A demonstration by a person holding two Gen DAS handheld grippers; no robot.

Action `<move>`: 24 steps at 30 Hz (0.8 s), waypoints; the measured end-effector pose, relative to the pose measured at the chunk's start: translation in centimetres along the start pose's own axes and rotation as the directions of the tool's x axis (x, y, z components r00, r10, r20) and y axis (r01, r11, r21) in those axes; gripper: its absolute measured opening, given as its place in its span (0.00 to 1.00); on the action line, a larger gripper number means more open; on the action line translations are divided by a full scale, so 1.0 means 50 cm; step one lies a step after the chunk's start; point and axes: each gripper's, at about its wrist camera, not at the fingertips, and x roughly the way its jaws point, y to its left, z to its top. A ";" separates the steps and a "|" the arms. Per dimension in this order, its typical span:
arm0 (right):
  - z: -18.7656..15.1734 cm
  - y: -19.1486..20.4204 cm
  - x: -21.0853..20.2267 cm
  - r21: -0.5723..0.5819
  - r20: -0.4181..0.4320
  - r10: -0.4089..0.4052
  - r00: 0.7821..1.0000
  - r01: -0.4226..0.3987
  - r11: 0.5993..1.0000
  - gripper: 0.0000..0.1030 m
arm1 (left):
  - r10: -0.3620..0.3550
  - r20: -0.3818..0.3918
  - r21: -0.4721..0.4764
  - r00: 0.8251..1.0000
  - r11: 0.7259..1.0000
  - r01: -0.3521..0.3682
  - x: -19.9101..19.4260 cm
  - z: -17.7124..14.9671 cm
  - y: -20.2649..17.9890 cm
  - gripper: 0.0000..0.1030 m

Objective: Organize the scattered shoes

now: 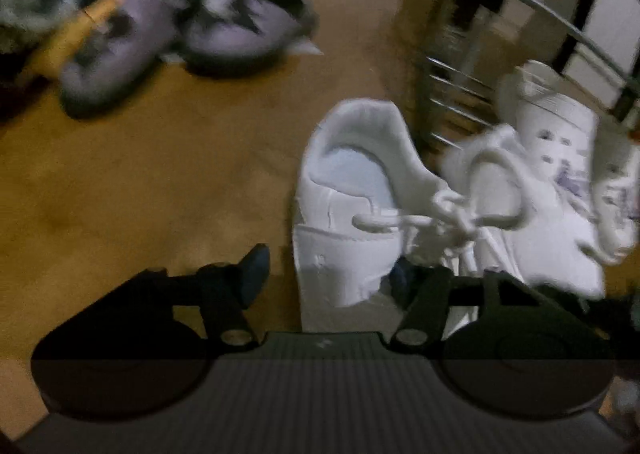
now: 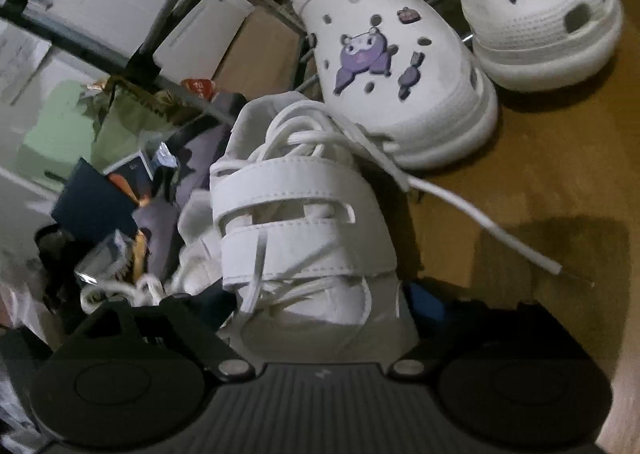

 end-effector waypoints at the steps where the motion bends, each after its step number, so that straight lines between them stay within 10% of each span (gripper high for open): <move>1: -0.019 0.023 -0.008 -0.068 0.013 -0.052 0.999 0.052 0.996 0.88 | -0.014 -0.012 -0.006 1.000 1.000 0.014 0.005 0.002 0.011 0.56; 8: -0.129 0.126 0.062 -0.464 0.100 -0.303 0.948 0.313 0.828 1.00 | -0.240 -0.075 -0.177 0.968 0.958 0.224 0.072 -0.008 0.100 0.83; 10: -0.130 0.122 0.058 -0.432 0.129 -0.273 0.953 0.302 0.850 0.92 | -0.240 -0.078 -0.137 0.968 0.964 0.228 0.067 -0.005 0.087 0.56; 16: -0.101 0.066 0.002 -0.140 0.096 -0.155 0.983 0.168 0.976 0.87 | -0.266 -0.066 -0.075 0.962 0.962 0.261 0.022 0.005 0.050 0.53; 24: -0.111 0.092 -0.075 -0.172 0.201 -0.093 0.975 0.128 0.977 0.87 | -0.307 0.019 -0.034 0.951 0.951 0.308 -0.049 0.031 0.030 0.52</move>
